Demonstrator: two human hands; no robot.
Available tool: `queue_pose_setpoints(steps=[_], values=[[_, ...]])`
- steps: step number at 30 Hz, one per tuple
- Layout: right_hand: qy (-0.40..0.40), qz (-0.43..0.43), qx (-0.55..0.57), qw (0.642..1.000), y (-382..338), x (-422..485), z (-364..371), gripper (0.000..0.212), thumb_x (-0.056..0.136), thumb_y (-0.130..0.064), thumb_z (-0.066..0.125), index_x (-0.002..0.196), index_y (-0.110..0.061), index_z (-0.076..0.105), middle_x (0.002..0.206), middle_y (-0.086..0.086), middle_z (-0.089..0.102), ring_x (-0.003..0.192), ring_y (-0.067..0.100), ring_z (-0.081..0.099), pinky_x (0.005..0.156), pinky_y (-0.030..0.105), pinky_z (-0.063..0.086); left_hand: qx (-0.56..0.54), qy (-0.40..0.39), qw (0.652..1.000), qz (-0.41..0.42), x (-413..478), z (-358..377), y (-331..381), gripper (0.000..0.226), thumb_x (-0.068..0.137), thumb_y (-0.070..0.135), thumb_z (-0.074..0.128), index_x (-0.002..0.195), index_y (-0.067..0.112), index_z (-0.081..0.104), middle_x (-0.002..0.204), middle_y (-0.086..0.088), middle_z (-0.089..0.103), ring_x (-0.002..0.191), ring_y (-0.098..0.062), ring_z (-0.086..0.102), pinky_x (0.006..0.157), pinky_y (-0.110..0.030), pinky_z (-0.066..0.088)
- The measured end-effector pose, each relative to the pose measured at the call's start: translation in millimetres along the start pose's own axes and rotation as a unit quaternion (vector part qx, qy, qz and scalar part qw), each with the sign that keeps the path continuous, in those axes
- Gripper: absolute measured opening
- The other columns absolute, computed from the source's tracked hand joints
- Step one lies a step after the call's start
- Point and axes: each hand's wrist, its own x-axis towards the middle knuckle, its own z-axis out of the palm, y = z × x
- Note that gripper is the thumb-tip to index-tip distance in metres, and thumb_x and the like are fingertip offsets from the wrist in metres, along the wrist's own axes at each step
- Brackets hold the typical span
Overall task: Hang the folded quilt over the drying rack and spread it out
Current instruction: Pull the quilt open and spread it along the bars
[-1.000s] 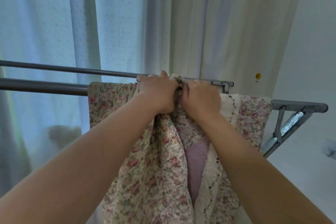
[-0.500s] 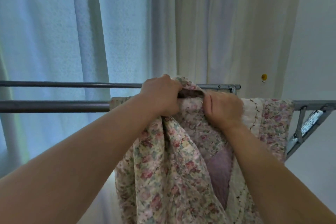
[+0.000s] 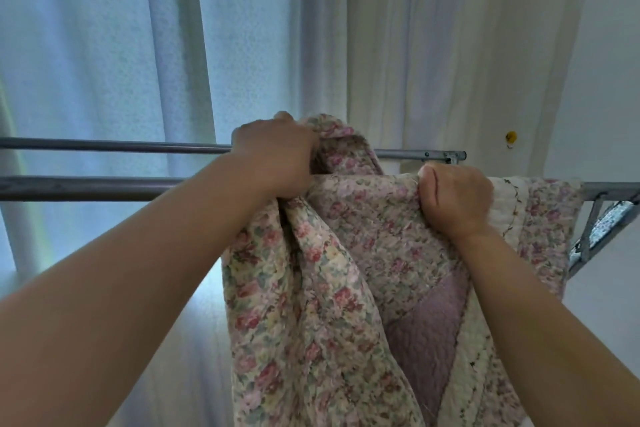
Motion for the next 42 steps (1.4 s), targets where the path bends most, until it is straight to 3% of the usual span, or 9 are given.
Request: queue_pose_setpoints(steps=[3,5,7,10,17,28,34,38,42], values=[[0.016,0.017,0.042,0.999,-20,5,-6,0.039,0.084,-0.022,0.03,0.054,-0.005,0.049,0.05,0.013,0.049,0.046,0.023,0.039,0.05,0.028,0.021,0.013,-0.021,1.0,0.003,1,5,10,0.03,0.077,0.024,0.057,0.106,0.029,0.062,0.104,-0.004,0.044,0.091,-0.028,0.053,0.081,-0.044,0.046],[0.035,-0.029,0.075,0.996,-49,11,-7,0.034,0.085,-0.019,0.035,0.056,-0.007,0.048,0.052,0.011,0.048,0.049,0.02,0.037,0.05,0.028,0.022,0.035,-0.01,0.999,-0.001,2,8,16,0.029,0.077,0.023,0.055,0.105,0.023,0.062,0.1,-0.004,0.041,0.094,-0.031,0.052,0.08,-0.045,0.04],[0.025,-0.066,0.091,0.993,-82,13,0,0.032,0.084,-0.019,0.038,0.058,-0.006,0.053,0.054,0.012,0.054,0.048,0.025,0.045,0.048,0.03,0.027,0.049,0.0,0.999,-0.004,1,11,21,0.03,0.078,0.026,0.053,0.108,0.022,0.059,0.102,-0.006,0.042,0.099,-0.033,0.051,0.082,-0.047,0.037],[0.008,-0.04,0.059,0.997,-103,9,8,0.036,0.081,-0.022,0.039,0.054,-0.006,0.055,0.051,0.015,0.059,0.042,0.032,0.052,0.046,0.028,0.024,0.049,-0.002,0.999,-0.011,3,12,21,0.031,0.079,0.026,0.05,0.109,0.022,0.057,0.099,-0.005,0.041,0.102,-0.033,0.05,0.083,-0.048,0.037],[0.033,-0.051,0.016,0.998,-100,10,13,0.039,0.083,-0.024,0.042,0.048,-0.008,0.051,0.042,0.012,0.053,0.034,0.029,0.046,0.044,0.024,0.022,0.009,0.033,0.999,0.005,8,15,5,0.014,0.075,0.033,0.054,0.082,0.025,0.044,0.07,0.004,0.028,0.074,-0.023,0.045,0.073,-0.041,0.043],[0.014,-0.048,0.04,0.998,-97,9,14,0.041,0.086,-0.024,0.037,0.049,-0.009,0.049,0.043,0.01,0.05,0.035,0.026,0.044,0.044,0.026,0.026,-0.004,0.034,0.998,-0.045,0,6,-34,0.014,0.074,0.023,0.055,0.069,0.024,0.042,0.072,0.003,0.035,0.073,-0.02,0.047,0.064,-0.035,0.037],[0.007,-0.043,0.05,0.998,-100,8,15,0.043,0.087,-0.023,0.034,0.049,-0.01,0.049,0.042,0.007,0.047,0.035,0.022,0.038,0.045,0.026,0.024,-0.011,0.032,0.995,-0.089,-21,-1,-61,0.018,0.07,0.016,0.053,0.059,0.022,0.041,0.072,0.001,0.037,0.059,-0.013,0.038,0.053,-0.027,0.03],[-0.007,-0.029,0.049,0.998,-99,8,12,0.043,0.086,-0.023,0.032,0.049,-0.009,0.048,0.043,0.008,0.047,0.037,0.022,0.039,0.046,0.027,0.025,-0.025,0.063,0.995,-0.067,-29,6,-56,0.003,0.073,0.018,0.053,0.071,0.021,0.052,0.073,0.003,0.03,0.065,-0.018,0.044,0.064,-0.034,0.039],[-0.047,-0.002,0.056,0.997,-110,11,4,0.042,0.086,-0.023,0.033,0.052,-0.007,0.052,0.048,0.011,0.052,0.044,0.022,0.039,0.051,0.03,0.026,0.018,0.074,0.994,-0.075,-34,12,-51,0.015,0.077,0.019,0.053,0.09,0.018,0.061,0.083,-0.003,0.033,0.075,-0.024,0.039,0.067,-0.039,0.035]])
